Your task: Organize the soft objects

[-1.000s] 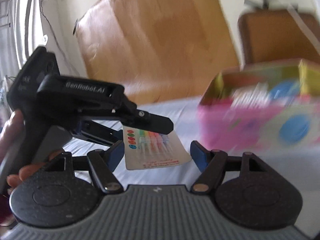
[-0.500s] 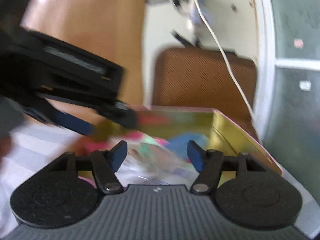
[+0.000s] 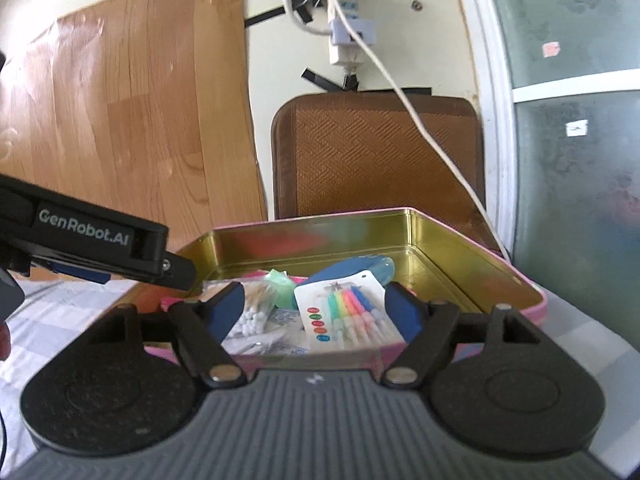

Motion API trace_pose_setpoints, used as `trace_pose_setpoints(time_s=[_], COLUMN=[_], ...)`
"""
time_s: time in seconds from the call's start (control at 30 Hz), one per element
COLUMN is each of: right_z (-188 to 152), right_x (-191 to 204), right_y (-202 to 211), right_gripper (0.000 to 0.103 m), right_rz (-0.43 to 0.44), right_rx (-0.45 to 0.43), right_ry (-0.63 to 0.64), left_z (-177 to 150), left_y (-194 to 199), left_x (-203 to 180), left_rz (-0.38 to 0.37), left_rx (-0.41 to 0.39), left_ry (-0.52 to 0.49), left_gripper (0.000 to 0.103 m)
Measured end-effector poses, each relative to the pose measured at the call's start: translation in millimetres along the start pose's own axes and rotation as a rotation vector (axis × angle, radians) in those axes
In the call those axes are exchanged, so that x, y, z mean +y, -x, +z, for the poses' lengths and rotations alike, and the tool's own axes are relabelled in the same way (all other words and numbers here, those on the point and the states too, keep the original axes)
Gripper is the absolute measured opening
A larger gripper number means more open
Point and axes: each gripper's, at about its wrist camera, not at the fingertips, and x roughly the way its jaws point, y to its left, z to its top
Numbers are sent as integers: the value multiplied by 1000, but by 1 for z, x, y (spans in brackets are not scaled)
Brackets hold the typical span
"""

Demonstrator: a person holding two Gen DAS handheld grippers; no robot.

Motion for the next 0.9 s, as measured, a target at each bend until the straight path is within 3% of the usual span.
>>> trace_pose_setpoints(time_s=[0.37, 0.9], right_z=[-12, -17], right_x=[7, 7], right_y=[65, 97], right_gripper=[83, 88], right_rz=[15, 135], right_rx=[-10, 155], right_ry=[-46, -302], left_z=[-38, -97], left_y=[55, 91], left_x=[7, 34], left_rz=[25, 18], left_rx=[-32, 85], left_ry=[-31, 41], left_gripper=[103, 103])
